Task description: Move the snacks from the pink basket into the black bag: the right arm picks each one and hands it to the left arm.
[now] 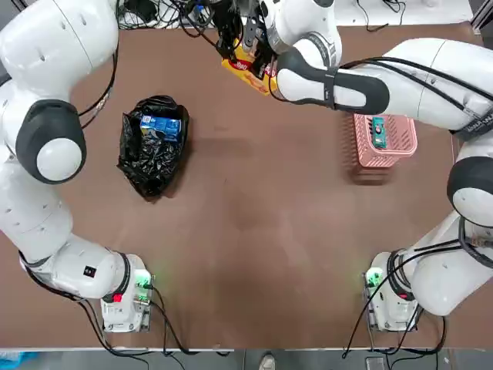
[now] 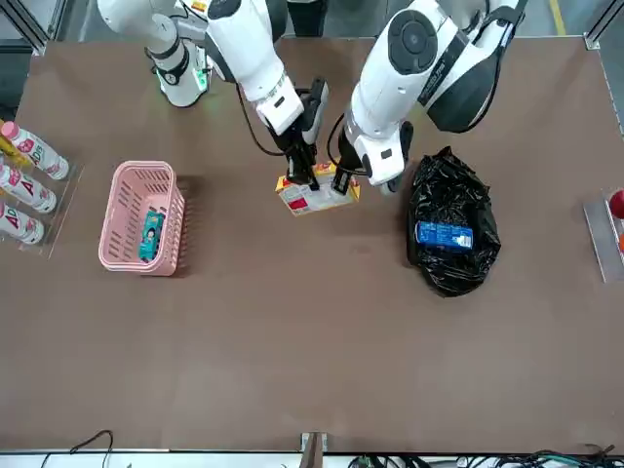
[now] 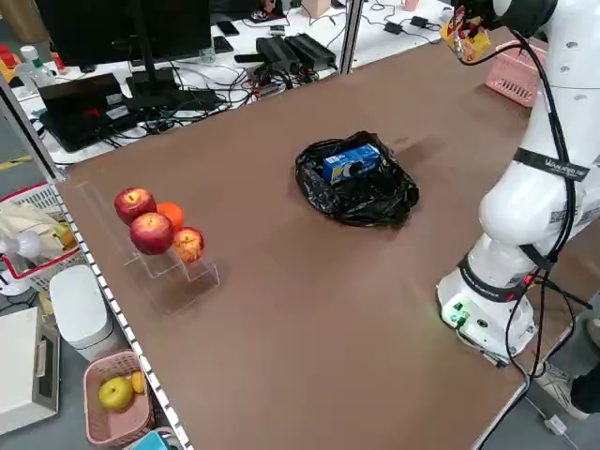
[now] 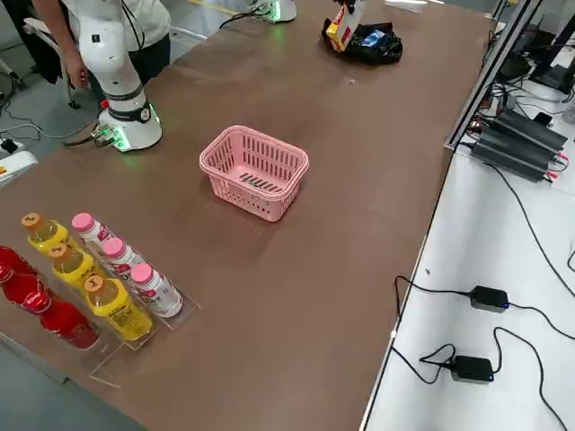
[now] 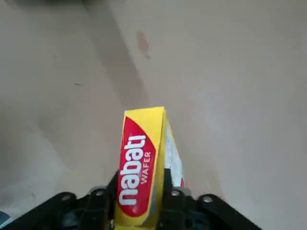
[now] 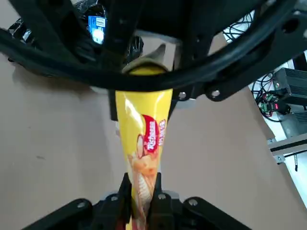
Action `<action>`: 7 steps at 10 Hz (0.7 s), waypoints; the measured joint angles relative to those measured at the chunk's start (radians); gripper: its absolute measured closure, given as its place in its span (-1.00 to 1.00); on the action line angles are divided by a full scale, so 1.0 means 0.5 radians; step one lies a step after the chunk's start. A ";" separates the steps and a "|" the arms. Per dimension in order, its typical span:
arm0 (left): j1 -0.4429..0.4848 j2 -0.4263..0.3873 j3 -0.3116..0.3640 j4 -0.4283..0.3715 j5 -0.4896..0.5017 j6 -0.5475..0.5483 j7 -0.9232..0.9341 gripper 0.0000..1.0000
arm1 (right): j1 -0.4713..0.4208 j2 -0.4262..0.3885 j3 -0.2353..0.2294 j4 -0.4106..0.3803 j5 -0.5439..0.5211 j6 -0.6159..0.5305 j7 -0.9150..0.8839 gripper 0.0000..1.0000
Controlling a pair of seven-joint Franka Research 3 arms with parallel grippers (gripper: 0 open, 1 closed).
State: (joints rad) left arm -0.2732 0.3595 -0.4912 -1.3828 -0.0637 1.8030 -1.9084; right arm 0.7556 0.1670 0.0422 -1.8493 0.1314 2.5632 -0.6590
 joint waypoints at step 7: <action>0.164 -0.022 -0.004 0.009 -0.022 -0.049 0.077 0.42 | -0.001 0.005 -0.012 0.040 0.000 0.027 0.000 0.12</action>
State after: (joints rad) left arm -0.1915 0.3485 -0.4931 -1.3781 -0.0748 1.7785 -1.8699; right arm 0.7553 0.1693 0.0363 -1.8295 0.1313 2.5765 -0.6590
